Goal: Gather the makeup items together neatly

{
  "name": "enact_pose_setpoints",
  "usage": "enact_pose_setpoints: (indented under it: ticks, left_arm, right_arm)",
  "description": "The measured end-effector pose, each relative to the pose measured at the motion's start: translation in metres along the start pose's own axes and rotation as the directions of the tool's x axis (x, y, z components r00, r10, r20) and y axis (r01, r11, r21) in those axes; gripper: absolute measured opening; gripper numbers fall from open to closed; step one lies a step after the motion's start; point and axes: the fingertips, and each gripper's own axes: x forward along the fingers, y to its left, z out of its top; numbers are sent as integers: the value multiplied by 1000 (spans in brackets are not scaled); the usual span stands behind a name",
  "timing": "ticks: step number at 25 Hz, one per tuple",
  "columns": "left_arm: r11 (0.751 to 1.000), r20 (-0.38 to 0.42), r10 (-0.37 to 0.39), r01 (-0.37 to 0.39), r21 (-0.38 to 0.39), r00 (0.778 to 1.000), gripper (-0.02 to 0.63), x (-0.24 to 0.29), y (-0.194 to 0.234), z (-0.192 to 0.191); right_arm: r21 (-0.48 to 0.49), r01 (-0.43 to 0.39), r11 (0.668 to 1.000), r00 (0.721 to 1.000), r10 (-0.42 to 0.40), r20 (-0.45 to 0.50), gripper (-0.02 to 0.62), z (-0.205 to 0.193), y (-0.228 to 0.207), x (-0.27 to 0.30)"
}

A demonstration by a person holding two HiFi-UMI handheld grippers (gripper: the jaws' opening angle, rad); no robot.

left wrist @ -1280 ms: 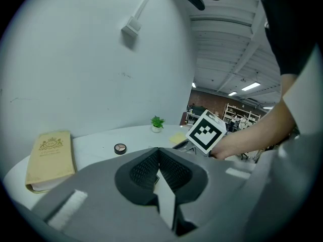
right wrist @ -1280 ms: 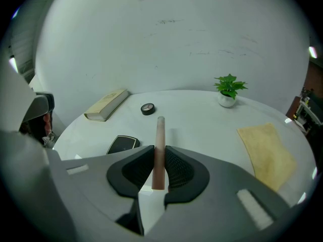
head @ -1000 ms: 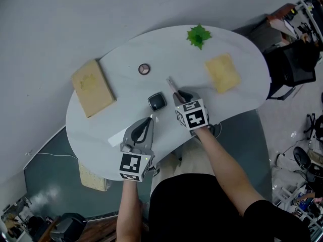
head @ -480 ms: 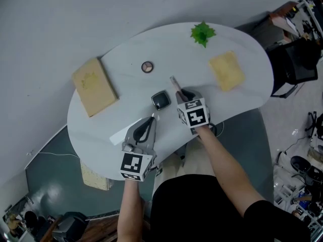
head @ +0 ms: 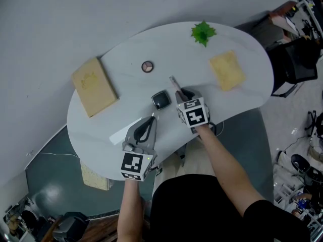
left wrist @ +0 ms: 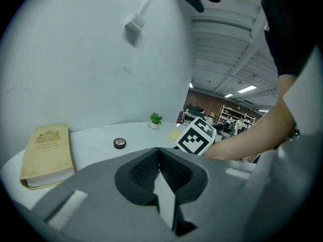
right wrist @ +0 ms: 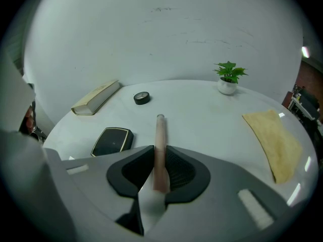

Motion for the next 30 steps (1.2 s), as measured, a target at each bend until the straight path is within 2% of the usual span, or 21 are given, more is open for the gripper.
enact_pose_setpoints:
  ticks: [23,30]
  left_arm:
    - [1000,8,7,-7,2,1000,-3,-9,5,0]
    - [1000,29,15,-15,-3,999,-3,-12,6,6]
  right_arm:
    - [-5,-8,1000,1000,8,-2,86,3,1,-1]
    - [-47,-4,999,1000,6,27,86,21,3,-16]
